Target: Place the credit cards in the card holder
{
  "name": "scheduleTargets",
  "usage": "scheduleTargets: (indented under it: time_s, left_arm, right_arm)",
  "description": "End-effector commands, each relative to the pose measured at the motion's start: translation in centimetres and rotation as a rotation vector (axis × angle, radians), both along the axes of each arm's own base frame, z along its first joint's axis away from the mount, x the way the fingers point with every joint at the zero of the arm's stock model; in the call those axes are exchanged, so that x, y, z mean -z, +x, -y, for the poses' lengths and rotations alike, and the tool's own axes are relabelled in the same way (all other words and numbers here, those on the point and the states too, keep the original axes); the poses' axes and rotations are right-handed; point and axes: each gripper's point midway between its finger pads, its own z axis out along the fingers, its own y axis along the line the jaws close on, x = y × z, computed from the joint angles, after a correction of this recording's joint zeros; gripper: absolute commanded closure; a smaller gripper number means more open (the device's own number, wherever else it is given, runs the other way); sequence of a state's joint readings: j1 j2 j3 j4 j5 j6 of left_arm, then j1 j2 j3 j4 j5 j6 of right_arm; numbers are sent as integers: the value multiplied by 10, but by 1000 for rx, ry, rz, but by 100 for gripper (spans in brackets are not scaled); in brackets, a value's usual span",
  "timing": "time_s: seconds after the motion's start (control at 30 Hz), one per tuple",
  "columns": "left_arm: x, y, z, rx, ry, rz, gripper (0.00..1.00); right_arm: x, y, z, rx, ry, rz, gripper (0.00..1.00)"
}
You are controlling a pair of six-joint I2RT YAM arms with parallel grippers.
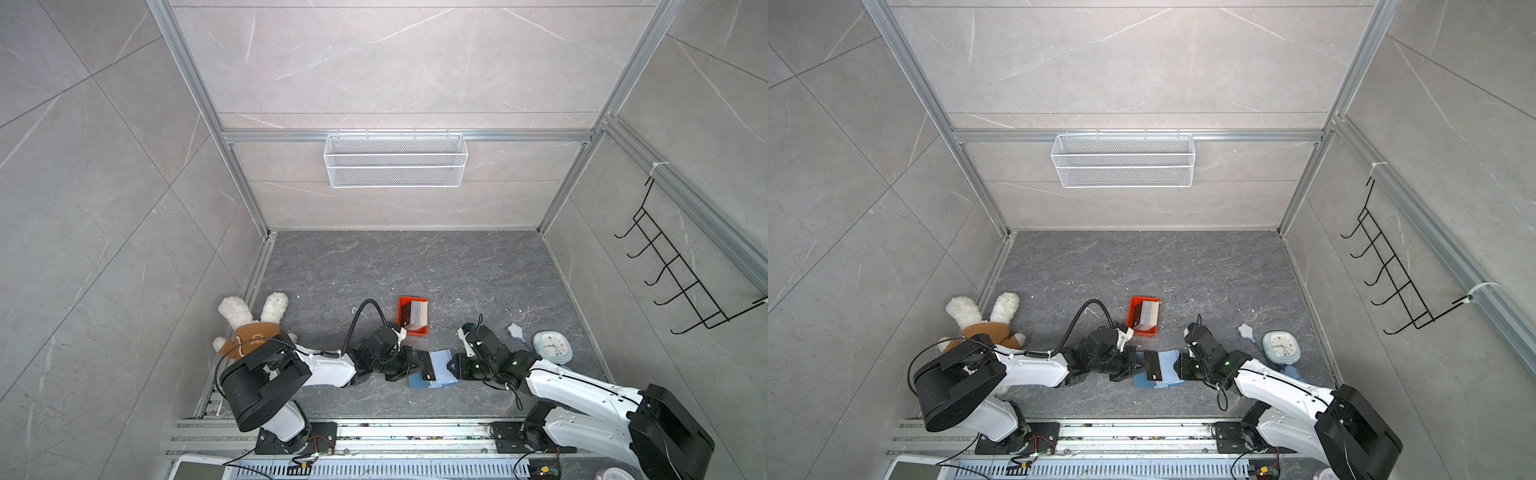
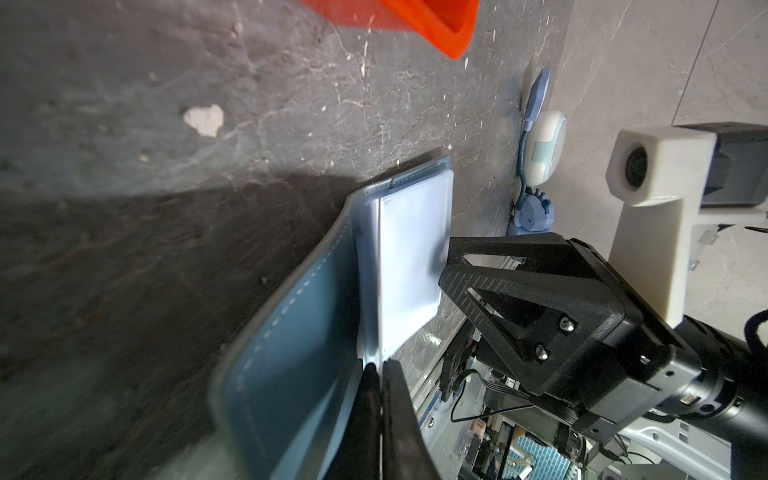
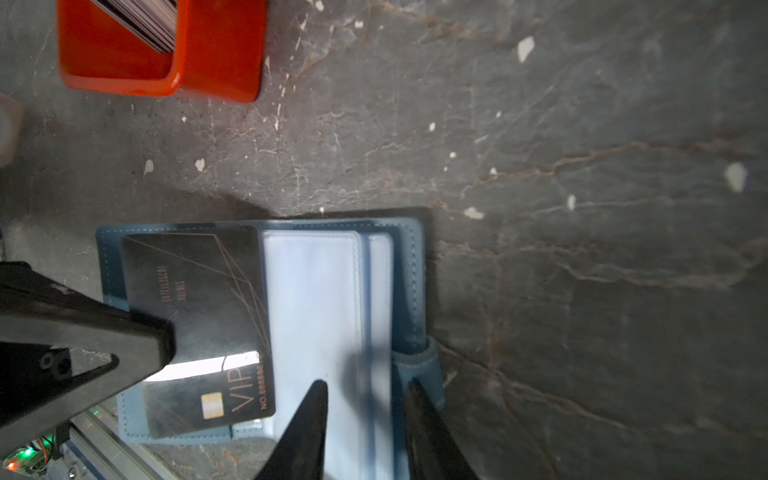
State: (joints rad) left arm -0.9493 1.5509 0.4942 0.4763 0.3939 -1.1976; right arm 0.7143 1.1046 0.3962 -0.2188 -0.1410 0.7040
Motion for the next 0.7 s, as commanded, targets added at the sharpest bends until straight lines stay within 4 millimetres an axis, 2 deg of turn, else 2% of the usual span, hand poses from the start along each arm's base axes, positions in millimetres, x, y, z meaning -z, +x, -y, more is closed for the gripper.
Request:
scheduleTargets:
  time_s: [0.0, 0.43, 0.67]
  left_arm:
    - [1, -2, 0, 4, -4, -3, 100]
    - [9, -7, 7, 42, 0, -46, 100]
    - [7, -4, 13, 48, -14, -42, 100]
  right_arm:
    - [12, -6, 8, 13, -46, -22, 65]
    - [14, -7, 7, 9, -64, -23, 66]
    - [16, -7, 7, 5, -72, -24, 66]
